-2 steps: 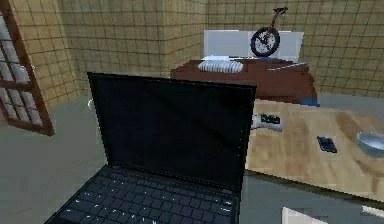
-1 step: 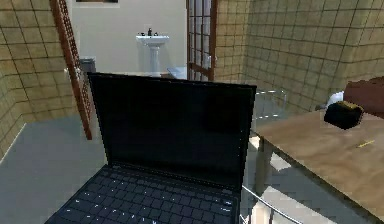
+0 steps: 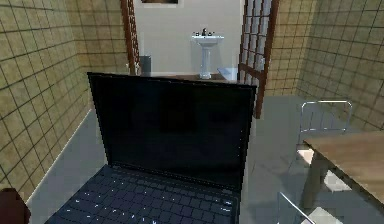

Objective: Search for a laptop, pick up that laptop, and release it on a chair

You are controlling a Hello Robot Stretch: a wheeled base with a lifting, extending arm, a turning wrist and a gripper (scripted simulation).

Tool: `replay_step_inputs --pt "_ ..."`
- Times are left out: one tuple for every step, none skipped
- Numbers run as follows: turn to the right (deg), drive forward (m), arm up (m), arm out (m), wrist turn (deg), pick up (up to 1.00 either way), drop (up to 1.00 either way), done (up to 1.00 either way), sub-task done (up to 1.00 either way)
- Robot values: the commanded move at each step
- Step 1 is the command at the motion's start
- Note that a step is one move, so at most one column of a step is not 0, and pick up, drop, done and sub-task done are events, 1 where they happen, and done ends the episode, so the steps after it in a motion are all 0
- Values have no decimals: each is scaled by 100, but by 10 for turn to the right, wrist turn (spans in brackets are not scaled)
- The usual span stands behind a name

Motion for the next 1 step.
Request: replay_step_inputs --pt "0 0 0 48 0 0 0 0 0"
